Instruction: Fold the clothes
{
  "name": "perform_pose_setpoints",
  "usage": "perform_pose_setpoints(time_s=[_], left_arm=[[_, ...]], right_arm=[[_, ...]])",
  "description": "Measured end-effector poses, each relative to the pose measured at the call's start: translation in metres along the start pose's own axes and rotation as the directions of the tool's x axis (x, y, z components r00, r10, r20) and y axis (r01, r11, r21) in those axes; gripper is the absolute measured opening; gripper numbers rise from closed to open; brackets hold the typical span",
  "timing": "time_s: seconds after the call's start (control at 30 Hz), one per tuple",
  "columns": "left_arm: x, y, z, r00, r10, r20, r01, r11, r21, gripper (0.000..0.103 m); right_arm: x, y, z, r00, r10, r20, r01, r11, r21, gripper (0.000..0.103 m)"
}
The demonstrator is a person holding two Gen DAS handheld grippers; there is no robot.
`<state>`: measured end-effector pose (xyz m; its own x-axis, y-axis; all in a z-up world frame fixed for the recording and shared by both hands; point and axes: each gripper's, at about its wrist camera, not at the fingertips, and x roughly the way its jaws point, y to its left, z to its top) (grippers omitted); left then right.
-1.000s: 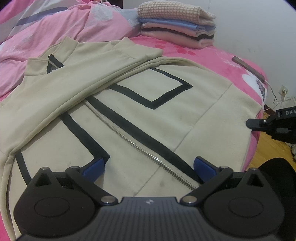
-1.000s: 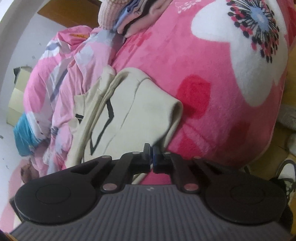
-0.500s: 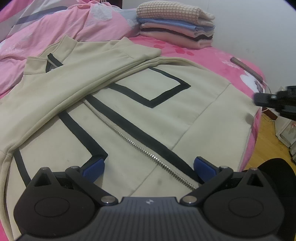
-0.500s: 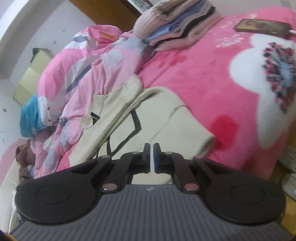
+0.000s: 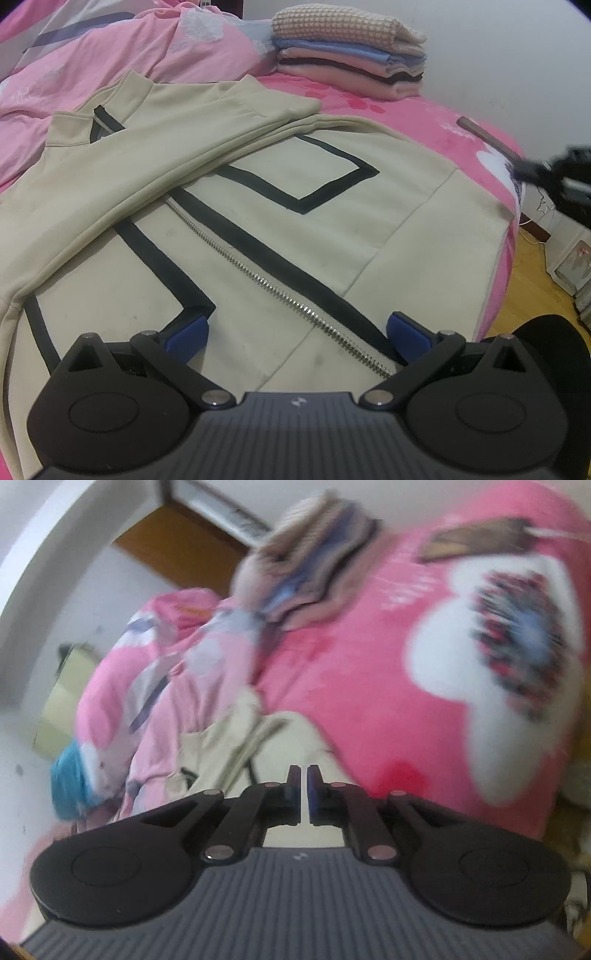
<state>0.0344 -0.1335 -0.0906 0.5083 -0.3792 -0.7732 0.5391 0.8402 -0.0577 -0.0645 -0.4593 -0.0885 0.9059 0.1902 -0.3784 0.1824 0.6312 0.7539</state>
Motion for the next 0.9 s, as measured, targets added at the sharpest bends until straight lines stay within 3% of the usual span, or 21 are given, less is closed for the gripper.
perform_pose_setpoints(time_s=[0.1,0.2,0.3,0.4,0.43,0.5,0.6,0.67,0.8,0.9], left_arm=[[0.000,0.000,0.000,1.000,-0.001,-0.001,0.001,1.000,-0.002,0.103],[-0.001,0.002,-0.001,1.000,-0.009,0.008,0.009,1.000,-0.006,0.103],[-0.003,0.005,-0.003,0.999,-0.025,0.019,0.026,1.000,-0.014,0.103],[-0.011,0.014,-0.004,0.998,-0.052,0.020,0.053,0.998,-0.037,0.103],[-0.015,0.017,-0.005,0.998,-0.052,0.021,0.053,0.997,-0.048,0.103],[-0.026,0.025,-0.009,0.999,-0.028,0.029,0.030,0.998,-0.057,0.103],[-0.046,0.035,-0.019,0.999,0.025,0.045,-0.023,0.999,-0.047,0.103],[-0.059,0.043,-0.029,0.997,0.061,0.041,-0.059,0.997,-0.049,0.103],[-0.084,0.057,-0.053,0.994,0.111,0.024,-0.110,0.992,-0.056,0.103],[-0.096,0.059,-0.073,0.985,0.173,0.009,-0.173,0.985,-0.022,0.102]], right_arm=[[0.039,-0.001,0.002,0.998,0.031,-0.048,-0.031,0.999,0.014,0.004],[0.059,-0.019,-0.006,0.993,-0.082,-0.082,0.081,0.997,-0.007,0.000],[0.035,-0.033,-0.015,0.996,-0.064,-0.065,0.068,0.996,0.052,0.000],[-0.004,-0.027,-0.025,0.988,-0.147,-0.054,0.148,0.989,0.029,0.000],[-0.015,-0.020,-0.029,0.987,-0.155,-0.049,0.155,0.988,0.007,0.005],[-0.036,-0.002,-0.037,0.987,-0.155,-0.039,0.154,0.987,-0.041,0.005],[-0.040,0.038,-0.060,0.993,-0.058,-0.106,0.043,0.989,-0.139,0.005],[-0.029,0.070,-0.081,0.982,0.007,-0.187,-0.051,0.972,-0.230,0.005],[0.012,0.130,-0.135,0.929,0.064,-0.364,-0.212,0.898,-0.384,0.005],[0.032,0.158,-0.169,0.895,0.059,-0.442,-0.283,0.841,-0.462,0.005]])
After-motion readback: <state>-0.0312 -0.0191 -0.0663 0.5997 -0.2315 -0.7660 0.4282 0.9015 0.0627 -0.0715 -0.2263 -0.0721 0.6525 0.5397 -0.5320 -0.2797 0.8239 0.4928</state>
